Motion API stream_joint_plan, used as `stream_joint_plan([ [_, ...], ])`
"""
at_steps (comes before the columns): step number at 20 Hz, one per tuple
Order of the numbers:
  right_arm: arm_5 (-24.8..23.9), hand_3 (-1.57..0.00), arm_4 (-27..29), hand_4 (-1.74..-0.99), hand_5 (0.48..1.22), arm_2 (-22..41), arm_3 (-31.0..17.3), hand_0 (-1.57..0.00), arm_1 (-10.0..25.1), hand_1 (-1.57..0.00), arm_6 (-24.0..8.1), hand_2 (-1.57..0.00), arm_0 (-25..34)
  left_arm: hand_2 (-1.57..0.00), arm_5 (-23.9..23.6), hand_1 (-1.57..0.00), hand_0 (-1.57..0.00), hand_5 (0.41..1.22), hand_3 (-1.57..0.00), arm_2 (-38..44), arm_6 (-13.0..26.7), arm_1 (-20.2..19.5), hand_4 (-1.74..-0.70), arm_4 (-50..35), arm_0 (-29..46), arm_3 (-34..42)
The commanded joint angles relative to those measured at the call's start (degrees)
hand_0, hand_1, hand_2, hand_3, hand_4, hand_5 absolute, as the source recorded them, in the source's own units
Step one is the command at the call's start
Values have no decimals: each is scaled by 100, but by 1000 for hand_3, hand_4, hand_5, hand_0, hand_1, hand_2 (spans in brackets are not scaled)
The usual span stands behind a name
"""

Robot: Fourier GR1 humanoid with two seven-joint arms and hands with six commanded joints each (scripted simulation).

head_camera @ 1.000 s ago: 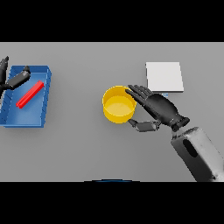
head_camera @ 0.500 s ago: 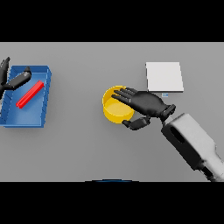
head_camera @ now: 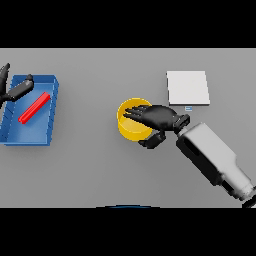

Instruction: Pick up the red beaker and tilt it to pour out 1 green nut into yellow bowl. Pick up the yellow bowl and place it on the metallic measuring scale.

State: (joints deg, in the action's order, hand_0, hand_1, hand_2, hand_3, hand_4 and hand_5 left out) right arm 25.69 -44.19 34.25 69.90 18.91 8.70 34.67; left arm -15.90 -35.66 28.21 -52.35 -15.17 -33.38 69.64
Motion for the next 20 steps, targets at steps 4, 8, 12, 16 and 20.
stream_joint_plan([
  [4,139,1,-127,-1307,690,174,-243,1,-39,1,9,1,173,1,13,1,1,735,1,7,45,-40,-797,2,-15,17],
  [8,236,-49,-178,-1321,756,273,-194,1,-112,-10,-136,-30,125,1,17,1,1,727,1,9,80,-101,-792,-20,9,132],
  [12,244,-359,-306,-1425,964,388,-298,-508,-127,-437,-88,-388,244,1,-27,1,1,723,1,17,19,-102,-793,5,39,98],
  [16,663,-867,-164,-1604,1116,392,-150,-1136,-32,-1107,-221,-1086,211,1,-41,1,1,728,1,28,-48,-155,-799,1,103,155],
  [20,668,-1142,-113,-1682,1178,413,-137,-1393,-8,-1381,-217,-1314,227,1,-74,1,1,725,1,4,1,-64,-802,-3,59,159],
])
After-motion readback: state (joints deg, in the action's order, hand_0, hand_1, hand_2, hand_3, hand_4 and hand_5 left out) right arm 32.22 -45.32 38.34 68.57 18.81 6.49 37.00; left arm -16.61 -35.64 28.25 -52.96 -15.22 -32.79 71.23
